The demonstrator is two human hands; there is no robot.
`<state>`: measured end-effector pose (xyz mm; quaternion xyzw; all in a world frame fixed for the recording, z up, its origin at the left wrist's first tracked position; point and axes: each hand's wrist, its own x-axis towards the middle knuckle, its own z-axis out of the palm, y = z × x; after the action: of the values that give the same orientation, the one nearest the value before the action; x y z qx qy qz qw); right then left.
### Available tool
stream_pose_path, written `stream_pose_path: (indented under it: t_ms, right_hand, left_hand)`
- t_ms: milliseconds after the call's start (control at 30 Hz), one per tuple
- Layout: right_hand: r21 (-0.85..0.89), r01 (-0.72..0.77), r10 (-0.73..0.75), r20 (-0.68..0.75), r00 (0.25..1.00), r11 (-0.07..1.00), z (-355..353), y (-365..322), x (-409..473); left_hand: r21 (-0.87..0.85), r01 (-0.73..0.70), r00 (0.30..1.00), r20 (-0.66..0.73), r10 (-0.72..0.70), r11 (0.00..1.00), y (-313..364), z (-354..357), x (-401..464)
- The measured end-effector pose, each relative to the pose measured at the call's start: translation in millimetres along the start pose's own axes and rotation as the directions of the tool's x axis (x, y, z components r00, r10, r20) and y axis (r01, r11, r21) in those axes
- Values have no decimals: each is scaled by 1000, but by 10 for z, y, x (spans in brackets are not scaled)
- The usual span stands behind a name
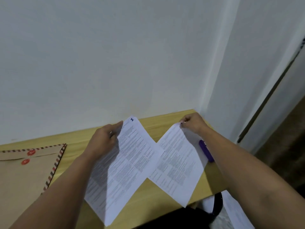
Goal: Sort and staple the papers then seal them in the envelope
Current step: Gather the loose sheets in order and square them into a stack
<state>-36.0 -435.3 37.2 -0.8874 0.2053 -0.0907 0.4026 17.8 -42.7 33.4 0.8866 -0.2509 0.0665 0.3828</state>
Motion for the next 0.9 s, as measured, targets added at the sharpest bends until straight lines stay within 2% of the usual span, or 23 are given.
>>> stream_pose_path:
  t_ms: [100, 167, 500, 767, 900]
  right_hand:
    - [168, 55, -39, -97, 995, 984, -47, -169, -87]
    - [221, 97, -70, -123, 990, 970, -76, -308, -127]
    - [312, 354, -309, -186, 933, 882, -296, -1163, -356]
    - [362, 425, -437, -53, 898, 829, -291, -1897, -791]
    - [468, 289, -388, 129, 913, 835, -287, -2210, -1028]
  left_hand:
    - [7, -23, 999, -28, 23, 1000, 153, -137, -58]
    - [33, -46, 998, -45, 48, 998, 258, -240, -110]
    - [88, -121, 983, -129, 131, 989, 582, -815, -335]
    - [51, -227, 959, -162, 232, 973, 1058, -1164, -440]
    - [40, -285, 941, -181, 287, 958, 1249, -1265, -493]
